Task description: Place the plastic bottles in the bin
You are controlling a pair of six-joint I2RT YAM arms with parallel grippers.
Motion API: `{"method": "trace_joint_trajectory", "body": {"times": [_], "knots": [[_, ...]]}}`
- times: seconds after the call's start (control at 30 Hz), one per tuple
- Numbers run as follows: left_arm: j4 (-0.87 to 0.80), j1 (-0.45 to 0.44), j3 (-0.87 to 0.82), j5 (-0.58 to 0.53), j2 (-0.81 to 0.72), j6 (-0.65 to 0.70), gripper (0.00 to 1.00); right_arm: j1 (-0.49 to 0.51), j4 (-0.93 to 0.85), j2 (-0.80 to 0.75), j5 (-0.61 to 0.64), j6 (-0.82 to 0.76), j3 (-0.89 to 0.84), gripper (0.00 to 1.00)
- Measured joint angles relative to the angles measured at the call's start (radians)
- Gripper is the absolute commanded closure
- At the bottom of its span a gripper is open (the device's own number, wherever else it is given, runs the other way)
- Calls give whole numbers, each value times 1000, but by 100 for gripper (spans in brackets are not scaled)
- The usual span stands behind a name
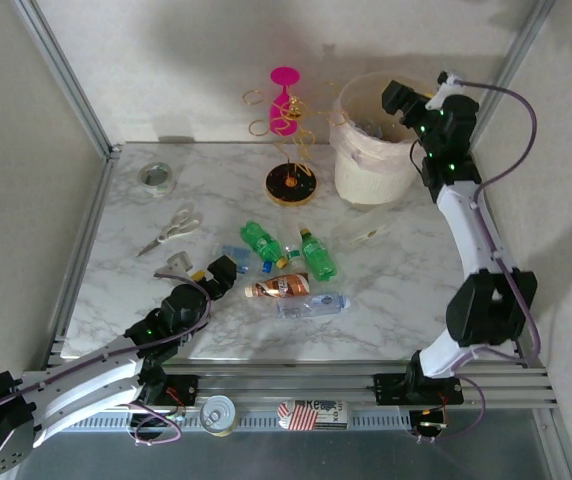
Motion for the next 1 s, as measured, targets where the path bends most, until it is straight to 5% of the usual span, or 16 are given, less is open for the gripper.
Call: {"method": "trace_joint_trajectory", "body": {"times": [0.57,0.73,1.0], "knots": [[97,102,-1,82,93,-40,0,230,-50,-574,226,218,-813,1],[93,160,-1,135,95,-31,0,238,-63,-551,206,294,-949,1],[76,275,-1,243,95,-32,0,267,-142,-318,223,360,-878,1]]}}
